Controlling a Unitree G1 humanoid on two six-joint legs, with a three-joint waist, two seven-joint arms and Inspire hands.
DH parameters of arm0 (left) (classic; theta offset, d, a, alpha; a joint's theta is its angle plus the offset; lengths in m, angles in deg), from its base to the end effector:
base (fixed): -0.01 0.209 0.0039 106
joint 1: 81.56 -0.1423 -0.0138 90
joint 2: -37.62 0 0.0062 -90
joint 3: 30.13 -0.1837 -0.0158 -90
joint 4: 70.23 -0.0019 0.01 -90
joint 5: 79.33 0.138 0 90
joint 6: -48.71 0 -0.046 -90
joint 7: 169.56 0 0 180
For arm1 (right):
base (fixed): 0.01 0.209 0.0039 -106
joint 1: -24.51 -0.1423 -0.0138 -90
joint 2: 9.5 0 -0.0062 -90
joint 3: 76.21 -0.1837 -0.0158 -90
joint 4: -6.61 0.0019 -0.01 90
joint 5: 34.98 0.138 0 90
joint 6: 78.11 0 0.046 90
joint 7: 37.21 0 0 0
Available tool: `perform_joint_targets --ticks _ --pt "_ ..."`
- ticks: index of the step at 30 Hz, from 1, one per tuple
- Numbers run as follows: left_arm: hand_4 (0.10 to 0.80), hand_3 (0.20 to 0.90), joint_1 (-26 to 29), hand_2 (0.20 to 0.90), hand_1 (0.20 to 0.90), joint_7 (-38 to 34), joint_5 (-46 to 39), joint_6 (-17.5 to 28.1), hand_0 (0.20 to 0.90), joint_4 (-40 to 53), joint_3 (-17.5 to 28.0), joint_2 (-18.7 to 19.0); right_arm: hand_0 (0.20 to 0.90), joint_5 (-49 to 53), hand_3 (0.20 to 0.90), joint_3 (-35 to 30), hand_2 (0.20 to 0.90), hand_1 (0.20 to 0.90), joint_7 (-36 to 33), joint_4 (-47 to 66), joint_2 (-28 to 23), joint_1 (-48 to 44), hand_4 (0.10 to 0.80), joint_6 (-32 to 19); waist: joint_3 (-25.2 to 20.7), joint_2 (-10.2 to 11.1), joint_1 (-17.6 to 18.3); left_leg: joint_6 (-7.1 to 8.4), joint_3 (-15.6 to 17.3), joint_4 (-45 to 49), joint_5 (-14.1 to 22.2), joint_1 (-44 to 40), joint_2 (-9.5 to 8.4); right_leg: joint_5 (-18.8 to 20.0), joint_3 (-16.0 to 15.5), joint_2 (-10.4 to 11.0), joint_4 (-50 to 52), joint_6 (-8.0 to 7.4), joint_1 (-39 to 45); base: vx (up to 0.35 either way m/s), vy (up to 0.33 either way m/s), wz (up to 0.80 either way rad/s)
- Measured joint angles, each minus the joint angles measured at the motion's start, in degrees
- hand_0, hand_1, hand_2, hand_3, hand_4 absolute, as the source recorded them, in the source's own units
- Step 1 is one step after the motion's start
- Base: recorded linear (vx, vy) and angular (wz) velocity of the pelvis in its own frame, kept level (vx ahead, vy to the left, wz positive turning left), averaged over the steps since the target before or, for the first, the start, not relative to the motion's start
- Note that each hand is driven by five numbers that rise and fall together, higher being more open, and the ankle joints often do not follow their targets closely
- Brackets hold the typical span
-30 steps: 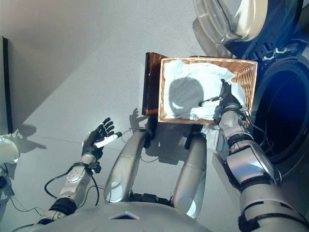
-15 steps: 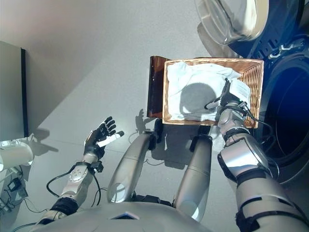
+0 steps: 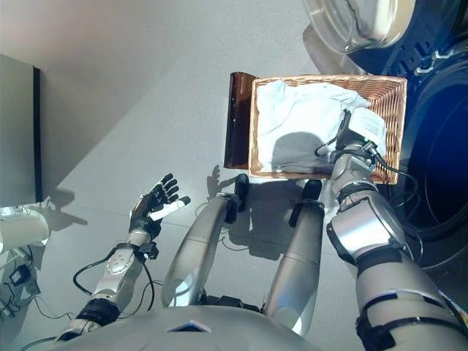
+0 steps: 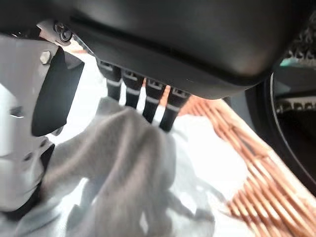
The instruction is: Pick up the clothes and place them into the washing machine
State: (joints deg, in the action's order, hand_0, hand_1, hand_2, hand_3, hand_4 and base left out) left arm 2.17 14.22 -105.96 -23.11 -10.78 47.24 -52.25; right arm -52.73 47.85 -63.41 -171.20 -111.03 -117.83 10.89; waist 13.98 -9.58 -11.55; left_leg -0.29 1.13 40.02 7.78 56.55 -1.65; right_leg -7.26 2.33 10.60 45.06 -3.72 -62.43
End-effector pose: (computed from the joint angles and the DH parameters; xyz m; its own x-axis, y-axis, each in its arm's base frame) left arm 0.1429 0.1985 -0.0508 0.9375 -0.0400 -0.3457 -0.0067 0.9911 -0.1327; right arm 0.3077 -0.2678 0.0579 0.8880 -0.4533 -0.0770 0.0209 0.2071 -0.9781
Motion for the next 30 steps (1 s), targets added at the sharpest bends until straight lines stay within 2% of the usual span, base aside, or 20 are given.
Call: perform_joint_targets --ticks 2,3,4,5,6,7,8,10,16,17,22,25,27,30 --pt "0.800 0.900 -0.02 0.900 0.900 -0.02 0.01 -0.11 0.900 0.86 -0.01 0.07 0.200 -0.50 0.200 0.08 0.200 0.200 0.04 -0.78 -0.33 0.01 0.300 0.07 -0.16 -0.07 -0.06 0.44 0.28 0.03 0.03 0.18 -0.46 -0.08 0.33 0.42 -0.31 -0.07 0.05 0.022 0.007 0.24" --pt "0.800 0.900 -0.14 0.900 0.900 0.08 0.14 -0.20 0.900 0.89 -0.25 -0.02 0.200 -1.01 0.200 0.26 0.200 0.200 0.25 -1.09 -0.45 0.32 0.300 0.24 -0.33 -0.14 -0.01 1.14 0.73 5.42 1.13 0.91 -0.72 -0.07 -0.10 0.88 -0.53 -0.08 -0.06 0.000 0.000 0.00" --pt "0.800 0.900 -0.45 0.900 0.900 0.07 0.16 -0.36 0.900 0.81 -0.64 -0.08 0.200 -1.03 0.200 0.29 0.200 0.200 0.35 -1.11 -0.46 0.42 0.300 0.24 -0.53 -0.39 -0.32 0.96 1.44 8.91 2.38 0.61 -1.01 -0.02 -0.14 0.75 -0.34 -0.15 -0.12 0.007 0.001 -0.21" --pt "0.800 0.900 -1.22 0.900 0.900 0.08 0.20 -0.47 0.900 0.83 -1.32 -0.27 0.200 -0.99 0.200 0.35 0.200 0.200 0.72 -0.95 -0.43 0.26 0.300 0.34 -1.48 -1.32 -0.71 -3.39 0.98 7.98 6.30 -0.91 -1.64 0.10 -0.16 0.37 0.24 -0.67 -0.37 0.009 -0.002 -0.17" --pt "0.800 0.900 -1.25 0.900 0.900 0.03 0.20 -0.41 0.900 0.93 -1.51 -0.26 0.200 -0.99 0.200 0.11 0.200 0.200 0.91 -0.88 -0.39 0.58 0.300 0.34 -1.69 -1.14 -0.40 -3.57 1.68 7.68 6.31 -0.91 -1.56 -1.17 0.74 0.07 3.78 0.70 -0.98 0.018 -0.001 0.10" --pt "0.800 0.900 -1.33 0.900 0.900 0.01 0.20 -0.35 0.900 1.05 -1.58 0.04 0.200 -0.97 0.200 -0.25 0.200 0.200 1.39 -0.83 -0.21 1.53 0.300 0.54 -2.56 -0.76 -0.08 -3.51 2.15 7.72 6.23 -0.36 -1.63 -3.26 1.10 -0.14 8.32 2.96 -0.13 0.017 0.002 0.27" --pt "0.800 0.900 -1.44 0.900 0.900 0.00 0.20 -0.40 0.900 1.07 -1.63 0.14 0.200 -0.97 0.200 -0.25 0.200 0.200 1.81 -0.70 -0.25 2.04 0.300 0.62 -3.53 -0.27 -0.22 -3.07 2.04 7.51 5.95 0.41 -1.64 -5.06 0.98 -0.24 7.11 -0.28 -0.13 0.011 0.004 0.16" --pt "0.800 0.900 -1.48 0.900 0.900 0.01 0.20 -0.43 0.900 1.09 -1.62 0.22 0.200 -0.97 0.200 -0.22 0.200 0.200 2.52 -0.37 -0.03 2.08 0.300 0.56 -3.59 -0.28 -0.37 -2.41 1.79 6.94 4.92 0.50 -1.54 -4.40 0.37 -0.48 6.52 0.58 0.04 0.001 0.002 0.02" --pt "0.800 0.900 -1.14 0.900 0.900 0.03 0.27 -0.41 0.900 1.11 -1.72 0.22 0.200 -0.72 0.200 -1.22 0.200 0.200 2.58 0.81 -0.79 2.65 0.300 -0.36 -3.56 -0.21 -0.17 -2.72 2.13 6.12 4.55 -0.02 -1.47 -4.16 0.54 -0.56 6.11 0.80 0.04 0.003 0.002 -0.02" --pt "0.800 0.900 -1.12 0.900 0.900 0.04 0.28 -0.41 0.900 1.11 -1.72 0.21 0.200 0.01 0.200 -2.92 0.200 0.200 2.61 0.89 -0.88 2.70 0.300 -0.50 -3.55 -0.20 -0.16 -2.65 2.15 5.83 4.43 -0.06 -1.46 -4.04 0.55 -0.56 5.88 0.80 0.04 0.000 0.000 0.00" --pt "0.800 0.900 -0.93 0.900 0.900 0.05 0.26 -0.35 0.900 0.90 -1.72 0.21 0.200 10.09 0.200 -10.74 0.200 0.200 2.73 1.55 -0.86 4.64 0.300 -2.78 -3.31 0.09 0.16 -2.67 2.20 4.96 3.97 -0.54 -1.39 -3.47 0.42 -0.67 4.99 0.78 0.49 0.048 -0.010 -0.01" --pt "0.800 0.900 -0.95 0.900 0.900 -0.12 0.16 -0.12 0.900 0.46 -1.41 0.23 0.200 17.86 0.200 -14.60 0.200 0.200 2.62 6.61 -0.37 9.49 0.300 -4.43 -2.37 0.74 0.13 -2.49 2.40 3.49 3.82 -2.68 -1.23 -3.09 0.52 -1.16 3.49 0.77 2.41 0.046 -0.011 -0.10" --pt "0.800 0.900 -0.71 0.900 0.900 -0.26 0.14 0.04 0.900 -0.76 -1.04 0.34 0.200 23.16 0.200 -16.33 0.200 0.200 2.75 12.48 1.01 13.43 0.300 -6.60 -1.30 1.67 2.03 -2.58 2.51 1.93 3.41 -4.43 -1.10 -2.49 0.60 -1.56 1.77 0.61 4.07 0.058 -0.037 -0.13" --pt "0.800 0.900 -0.40 0.900 0.900 -0.41 0.00 0.42 0.900 -2.90 -0.88 0.25 0.200 27.20 0.200 -18.61 0.200 0.200 3.68 19.59 2.36 18.32 0.300 -9.28 -0.17 2.68 3.02 -2.60 3.06 -0.82 2.62 -7.09 -0.72 -1.27 0.71 -1.74 -1.11 0.67 6.60 0.073 -0.047 -0.16"
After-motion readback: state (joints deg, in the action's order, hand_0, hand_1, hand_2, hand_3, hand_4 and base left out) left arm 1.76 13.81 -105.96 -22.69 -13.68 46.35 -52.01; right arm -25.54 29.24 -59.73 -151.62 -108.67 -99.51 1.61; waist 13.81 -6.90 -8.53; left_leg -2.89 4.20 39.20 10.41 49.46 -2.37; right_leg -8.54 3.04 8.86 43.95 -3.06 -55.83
